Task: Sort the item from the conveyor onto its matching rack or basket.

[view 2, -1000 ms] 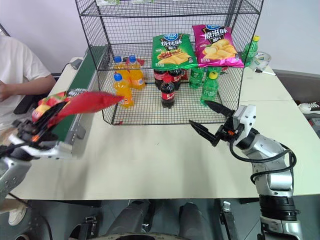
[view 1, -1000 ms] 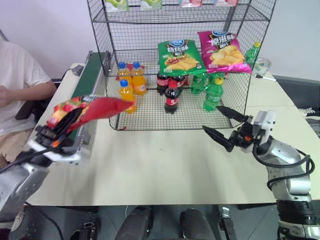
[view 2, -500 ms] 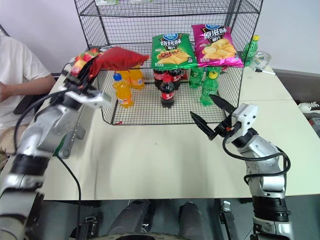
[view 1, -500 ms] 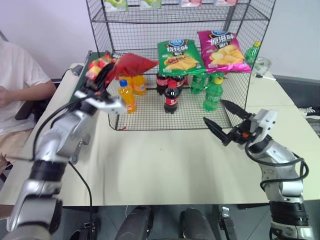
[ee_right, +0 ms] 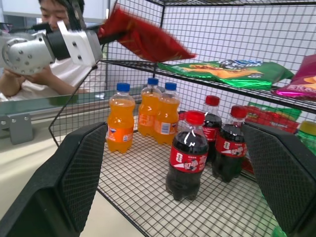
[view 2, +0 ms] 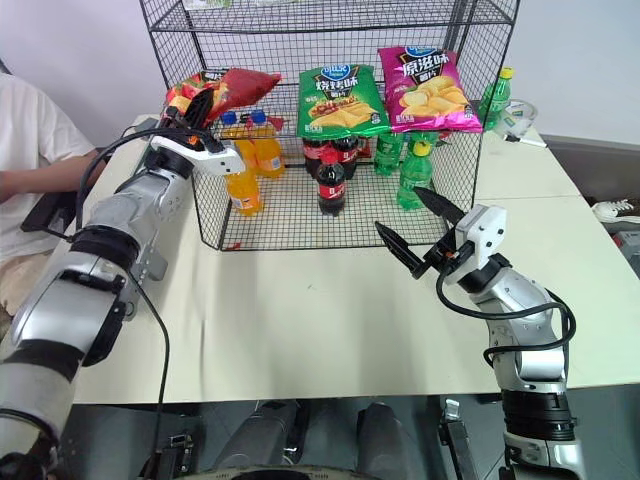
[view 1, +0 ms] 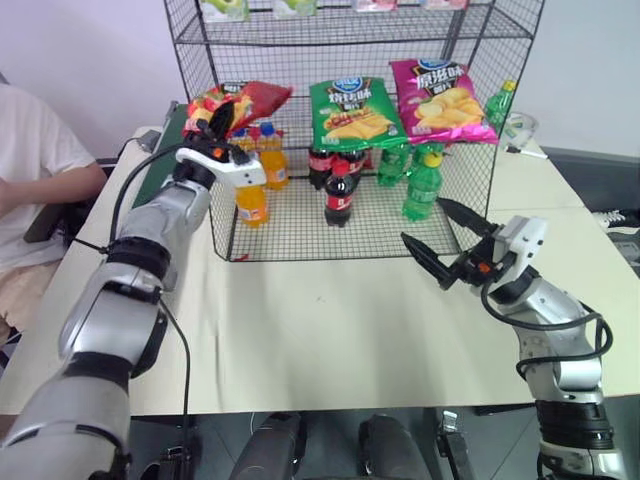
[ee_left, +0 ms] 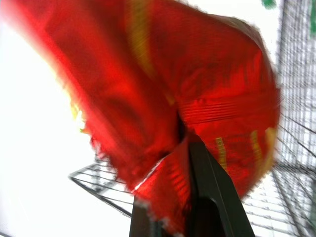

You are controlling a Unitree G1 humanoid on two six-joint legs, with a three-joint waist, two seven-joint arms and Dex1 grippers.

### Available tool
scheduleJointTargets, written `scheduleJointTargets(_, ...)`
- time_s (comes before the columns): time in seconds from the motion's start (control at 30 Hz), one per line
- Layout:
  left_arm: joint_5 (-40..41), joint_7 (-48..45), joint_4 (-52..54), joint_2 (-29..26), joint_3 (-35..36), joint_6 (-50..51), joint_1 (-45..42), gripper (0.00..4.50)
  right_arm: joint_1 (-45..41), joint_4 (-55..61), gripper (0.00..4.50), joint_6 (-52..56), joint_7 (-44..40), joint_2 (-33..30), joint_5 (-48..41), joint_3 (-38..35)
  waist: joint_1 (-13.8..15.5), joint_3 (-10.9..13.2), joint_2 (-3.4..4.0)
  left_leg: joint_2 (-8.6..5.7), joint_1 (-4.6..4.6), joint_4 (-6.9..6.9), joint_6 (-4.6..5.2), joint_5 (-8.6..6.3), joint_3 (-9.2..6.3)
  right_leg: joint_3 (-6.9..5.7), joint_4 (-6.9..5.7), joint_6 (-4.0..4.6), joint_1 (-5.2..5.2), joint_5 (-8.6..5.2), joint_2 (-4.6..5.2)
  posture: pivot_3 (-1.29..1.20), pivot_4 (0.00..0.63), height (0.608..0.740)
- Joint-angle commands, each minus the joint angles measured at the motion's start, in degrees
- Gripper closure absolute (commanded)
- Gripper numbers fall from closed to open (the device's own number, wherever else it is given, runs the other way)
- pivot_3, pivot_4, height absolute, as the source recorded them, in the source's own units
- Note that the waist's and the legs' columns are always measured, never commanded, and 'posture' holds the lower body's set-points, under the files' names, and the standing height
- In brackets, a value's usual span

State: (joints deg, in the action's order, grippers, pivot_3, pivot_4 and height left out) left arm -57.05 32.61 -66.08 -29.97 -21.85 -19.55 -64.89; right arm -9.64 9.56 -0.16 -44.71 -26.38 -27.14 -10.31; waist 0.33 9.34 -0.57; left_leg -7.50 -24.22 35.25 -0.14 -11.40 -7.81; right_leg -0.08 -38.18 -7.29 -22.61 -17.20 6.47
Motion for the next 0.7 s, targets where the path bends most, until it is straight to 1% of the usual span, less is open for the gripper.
scheduleJointTargets(0.03, 2.63, 0.31, -4.17, 1.21, -0.73, 0.1, -4.25, 4.41, -0.19, 3.34, 0.0, 0.25, 0.39, -1.09, 0.29, -0.19, 0.03, 0.03, -0.06, 0.0, -0.04, 0.01, 0.0, 0.0, -0.01, -0.01, -0.01, 0.0, -0.03, 0.0, 0.0, 0.0, 0.15, 0.74)
scheduleJointTargets(0.17, 5.07, -1.85, -6.53, 2.54, -1.19, -1.24, -5.44, 4.41, -0.09, 3.88, 0.0, 0.93, 0.9, -1.51, 0.04, -0.34, 0.02, 0.04, -0.07, 0.0, -0.11, 0.09, -0.01, 0.01, 0.0, -0.01, -0.03, -0.01, -0.07, 0.01, 0.0, 0.0, 0.15, 0.74)
scheduleJointTargets(0.3, 7.32, -2.75, -6.91, 3.43, -1.12, -2.66, -6.49, 4.41, -0.42, 3.87, 0.0, 1.08, 1.51, -1.48, 0.17, -0.09, 0.01, 0.05, -0.09, 0.0, -0.11, 0.09, -0.01, 0.01, -0.01, -0.01, -0.03, -0.01, -0.08, 0.01, 0.0, 0.0, 0.15, 0.74)
scheduleJointTargets(0.37, 9.17, -4.73, -7.28, 3.89, -0.34, -3.25, -7.11, 4.41, -0.79, 3.67, 0.0, 1.1, 1.8, -1.28, 0.11, 0.05, 0.01, 0.06, -0.1, 0.0, -0.13, 0.1, -0.01, 0.01, 0.0, -0.01, -0.03, -0.01, -0.09, 0.01, 0.0, 0.0, 0.15, 0.74)
scheduleJointTargets(0.47, 10.62, -6.4, -7.73, 3.69, -0.49, -3.4, -7.32, 4.41, -0.79, 4.61, 0.0, 2.04, 1.27, -1.31, -1.33, 0.35, 0.01, 0.07, -0.13, 0.0, -0.16, 0.13, -0.01, 0.01, 0.0, -0.01, -0.04, -0.01, -0.11, 0.02, 0.0, 0.0, 0.15, 0.74)
scheduleJointTargets(0.6, 12.53, -7.96, -7.47, 3.16, -0.67, -6.01, -7.05, 4.41, -0.67, 4.82, 0.0, 2.72, 1.52, -1.22, -1.74, 0.11, -0.01, 0.08, -0.15, -0.01, -0.16, 0.13, -0.01, 0.01, 0.0, -0.01, -0.04, -0.01, -0.11, 0.02, 0.0, 0.0, 0.15, 0.74)
scheduleJointTargets(0.7, 14.05, -9.38, -7.24, 3.23, -0.56, -6.97, -6.91, 3.65, -0.79, 4.67, 0.0, 2.7, 1.64, -1.21, -1.3, 0.27, -0.02, 0.08, -0.15, 0.0, -0.16, 0.14, -0.02, 0.01, 0.0, -0.01, -0.04, -0.01, -0.11, 0.02, 0.0, 0.0, 0.15, 0.74)
